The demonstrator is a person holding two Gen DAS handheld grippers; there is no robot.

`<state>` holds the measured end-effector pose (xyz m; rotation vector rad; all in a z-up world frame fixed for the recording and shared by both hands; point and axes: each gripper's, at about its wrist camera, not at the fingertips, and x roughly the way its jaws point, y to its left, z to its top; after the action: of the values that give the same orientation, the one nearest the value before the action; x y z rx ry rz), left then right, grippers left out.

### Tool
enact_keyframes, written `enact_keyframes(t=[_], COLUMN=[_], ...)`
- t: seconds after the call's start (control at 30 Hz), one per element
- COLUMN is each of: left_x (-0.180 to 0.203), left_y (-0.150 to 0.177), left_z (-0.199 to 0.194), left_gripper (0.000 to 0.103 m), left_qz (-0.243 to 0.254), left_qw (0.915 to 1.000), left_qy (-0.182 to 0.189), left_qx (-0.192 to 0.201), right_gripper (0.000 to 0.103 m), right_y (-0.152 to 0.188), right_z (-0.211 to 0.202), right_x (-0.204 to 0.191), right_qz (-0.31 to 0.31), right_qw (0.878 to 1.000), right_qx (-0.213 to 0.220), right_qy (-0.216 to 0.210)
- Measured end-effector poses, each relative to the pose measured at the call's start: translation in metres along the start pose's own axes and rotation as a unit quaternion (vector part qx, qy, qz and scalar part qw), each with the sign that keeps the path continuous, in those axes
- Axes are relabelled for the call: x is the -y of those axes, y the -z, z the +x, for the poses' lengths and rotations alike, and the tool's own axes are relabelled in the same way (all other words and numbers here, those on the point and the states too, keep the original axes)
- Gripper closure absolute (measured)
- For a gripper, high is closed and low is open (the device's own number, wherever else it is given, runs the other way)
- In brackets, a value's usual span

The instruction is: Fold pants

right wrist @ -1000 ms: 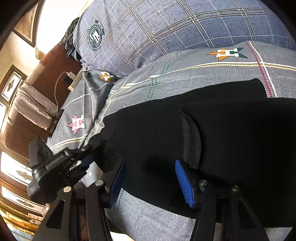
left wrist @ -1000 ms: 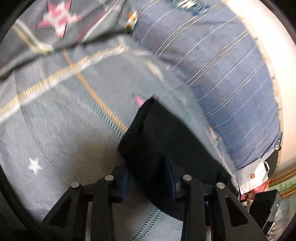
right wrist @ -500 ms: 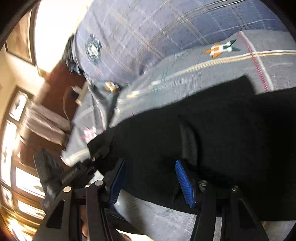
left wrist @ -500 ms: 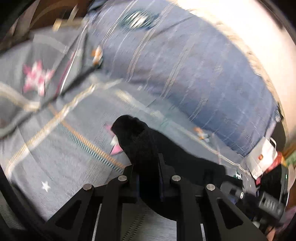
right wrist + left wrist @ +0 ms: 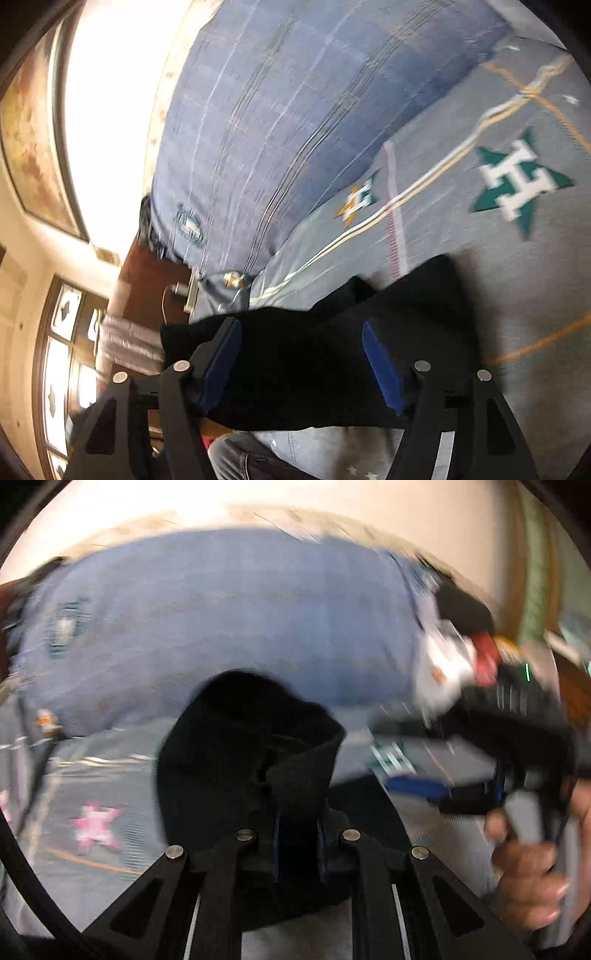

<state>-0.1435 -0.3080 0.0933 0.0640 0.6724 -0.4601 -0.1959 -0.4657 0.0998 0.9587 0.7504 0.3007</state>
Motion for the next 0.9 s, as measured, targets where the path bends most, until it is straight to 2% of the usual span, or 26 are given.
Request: enact_keyframes(t=[0.1,0.17,0.2,0.23,0.27,0.3,0.33,0.43,0.53,0.63,0.7,0.83,0.87,0.9], left_x=[0.017,0.013,0.006,-0.001,-0.006,-0.015,-0.021,-0.043,-0.065,-0.084,-0.088,-0.083,-0.081,-0.08], left_y=[0.016,0.019,0.019,0.018,0.018,0.019,0.019,0.025,0.031,0.033,0.031,0.029,0.029,0.03], left_z=[0.04,0.045,0.038,0.033,0.026,0.016,0.007,-0.016,-0.027,-0.019,-0.016,-0.004,0.001,0.003], left_gripper=[0.086,0.08,0.071,0.057,0.05,0.037,0.035,0.035,0.035,0.035,0.035,0.035,0.035,0.035], left_qz=[0.033,0.022,0.007,-0.004,-0.015,-0.027,-0.034,-0.064,-0.097,-0.119,-0.126,-0.119,-0.118,-0.117], left_qw=[0.9965,0.9947,0.9943,0.9934,0.9921,0.9919,0.9925,0.9905,0.9913,0.9898,0.9886,0.989,0.9889,0.9887], left_qy=[0.024,0.042,0.063,0.082,0.101,0.108,0.106,0.116,0.084,0.064,0.067,0.069,0.069,0.068], left_qx=[-0.073,-0.091,-0.085,-0.08,-0.073,-0.06,-0.051,-0.036,-0.029,-0.044,-0.048,-0.056,-0.059,-0.063], right_gripper=[0.031,0.031,0.031,0.031,0.031,0.031,0.031,0.031,0.031,0.032,0.032,0.032,0.033,0.044], right_y=[-0.003,-0.003,-0.003,-0.003,-0.003,-0.003,-0.003,-0.001,0.008,0.019,0.024,0.023,0.019,0.018], right_z=[-0.003,-0.007,-0.008,-0.009,-0.01,-0.011,-0.012,-0.01,-0.003,0.011,0.024,0.055,0.062,0.066], right_x=[0.018,0.028,0.029,0.031,0.03,0.029,0.025,0.01,-0.019,-0.038,-0.038,-0.028,-0.028,-0.029], right_qz=[0.022,0.027,0.028,0.028,0.027,0.025,0.02,-0.003,-0.059,-0.111,-0.12,-0.133,-0.137,-0.142], right_qw=[1.0,0.999,0.999,0.999,0.999,1.0,1.0,1.0,0.998,0.992,0.989,0.976,0.973,0.972], right_qx=[-0.007,-0.012,-0.014,-0.014,-0.01,-0.008,-0.005,-0.004,-0.017,-0.038,-0.059,-0.075,-0.069,-0.066], right_qy=[0.005,0.015,0.016,0.016,0.015,0.013,0.009,-0.007,-0.012,0.039,0.063,0.157,0.173,0.178])
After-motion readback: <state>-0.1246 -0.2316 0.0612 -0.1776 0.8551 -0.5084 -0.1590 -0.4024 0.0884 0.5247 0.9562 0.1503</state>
